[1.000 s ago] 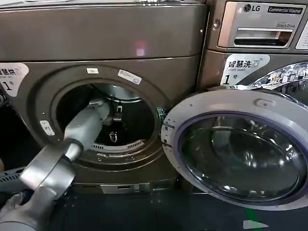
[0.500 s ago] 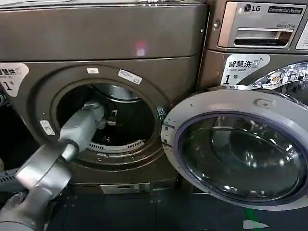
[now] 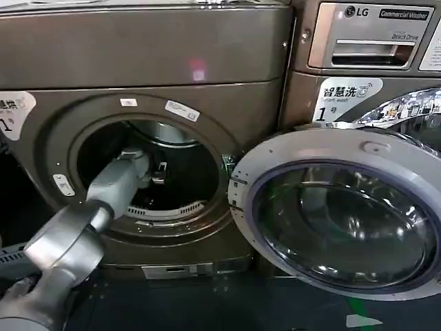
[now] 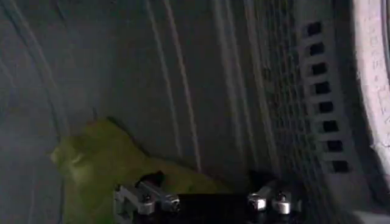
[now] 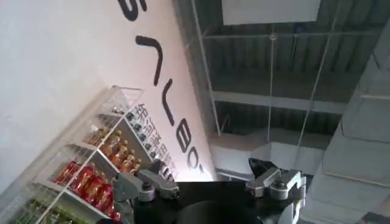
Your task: Grasp the clothes from the dryer.
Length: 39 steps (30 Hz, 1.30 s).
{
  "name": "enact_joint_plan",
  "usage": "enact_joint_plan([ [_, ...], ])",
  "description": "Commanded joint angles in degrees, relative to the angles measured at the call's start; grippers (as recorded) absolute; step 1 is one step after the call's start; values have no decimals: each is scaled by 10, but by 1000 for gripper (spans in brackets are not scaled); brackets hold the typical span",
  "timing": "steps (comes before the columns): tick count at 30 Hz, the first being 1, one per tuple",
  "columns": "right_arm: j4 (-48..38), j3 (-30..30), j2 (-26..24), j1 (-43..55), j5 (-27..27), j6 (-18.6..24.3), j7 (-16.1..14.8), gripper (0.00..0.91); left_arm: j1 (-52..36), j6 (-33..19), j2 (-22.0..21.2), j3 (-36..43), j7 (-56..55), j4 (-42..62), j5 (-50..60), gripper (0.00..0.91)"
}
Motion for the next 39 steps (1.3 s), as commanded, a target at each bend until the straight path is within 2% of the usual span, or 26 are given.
enact_joint_plan([
  [1, -2, 0, -2, -1, 0, 0, 0, 907, 2, 15, 2, 5, 5, 14, -9, 907],
  [6, -2, -1, -2, 0, -1, 0, 0, 907, 3, 15, 0, 5, 6, 15, -10, 907],
  [7, -2, -1, -2, 0, -1, 0, 0, 907, 3, 15, 0, 5, 7, 16, -10, 865],
  [8, -3, 0, -3, -1, -1, 0, 0, 907, 4, 15, 0, 5, 7, 16, -11, 774],
  [9, -3, 0, -3, -1, -1, 0, 0, 907, 3, 14, -1, 5, 8, 16, -12, 535],
  [10, -4, 0, -3, -1, -1, 0, 0, 907, 3, 15, -1, 5, 8, 16, -13, 239],
  [11, -4, -1, -4, -1, -2, 0, 1, 907, 2, 15, -1, 5, 7, 16, -15, 91],
  [13, -4, -1, -4, 0, -2, 0, 1, 907, 0, 15, -1, 6, 7, 16, -18, 0],
  [39, -9, -7, -3, 5, -12, 0, 3, 907, -7, 18, -9, 7, -4, 27, -49, 0],
])
